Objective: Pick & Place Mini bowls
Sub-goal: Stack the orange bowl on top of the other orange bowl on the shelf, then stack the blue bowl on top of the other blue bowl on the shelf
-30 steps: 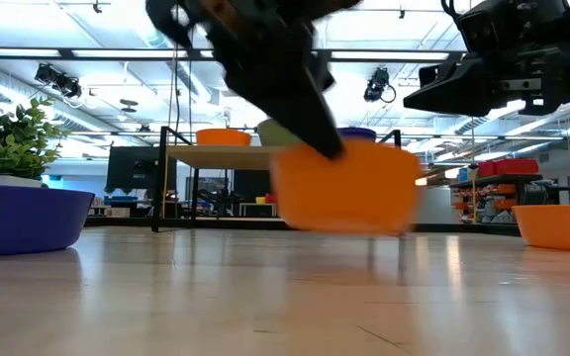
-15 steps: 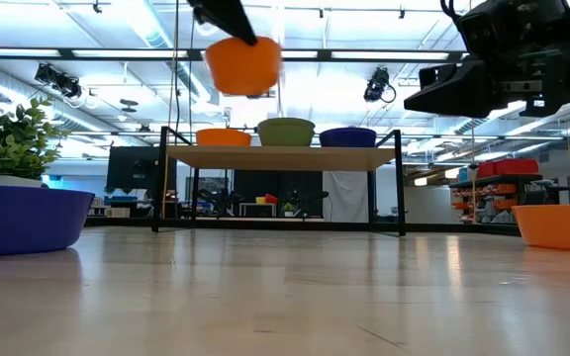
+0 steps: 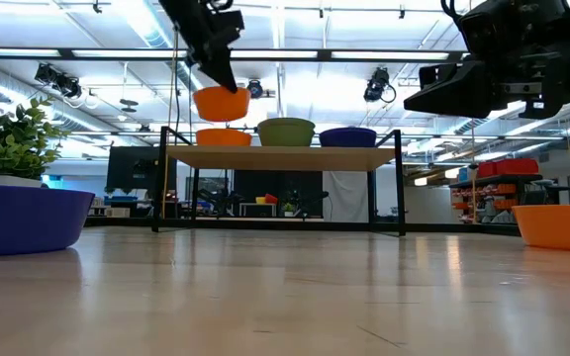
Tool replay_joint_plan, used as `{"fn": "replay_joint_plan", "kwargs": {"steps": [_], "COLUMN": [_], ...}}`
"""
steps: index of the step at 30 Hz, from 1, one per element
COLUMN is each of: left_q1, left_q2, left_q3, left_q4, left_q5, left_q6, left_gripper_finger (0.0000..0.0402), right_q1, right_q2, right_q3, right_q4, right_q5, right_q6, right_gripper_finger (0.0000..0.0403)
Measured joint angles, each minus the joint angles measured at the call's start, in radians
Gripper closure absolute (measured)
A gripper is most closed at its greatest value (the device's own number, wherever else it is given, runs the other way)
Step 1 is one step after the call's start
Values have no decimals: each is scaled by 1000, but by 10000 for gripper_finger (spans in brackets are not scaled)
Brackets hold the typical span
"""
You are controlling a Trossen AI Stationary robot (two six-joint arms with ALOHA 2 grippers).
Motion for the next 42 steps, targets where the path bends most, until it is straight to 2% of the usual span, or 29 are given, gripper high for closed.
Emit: {"fn": "replay_joint_plan", "kwargs": {"steps": [18,29,34,42], "left_q1": [52,58,58,59], "left_q2": [118,132,132,131], "left_q3": [0,0,0,0], "left_q4": [15,-7,-19,-19], "left_q5": [36,40,40,43], "left_q6": [9,5,5,4], "left_gripper_finger": [385,384,352,264], "right_q1": [0,0,0,0], "right_q2": [0,0,0,0], "right_q3": [0,0,0,0], "right_q4": [-7,-8,-9,-11], "right_q5": [0,0,0,0], "right_q6": [7,7,7,7], "right_gripper_finger": [401,401,401,401]}}
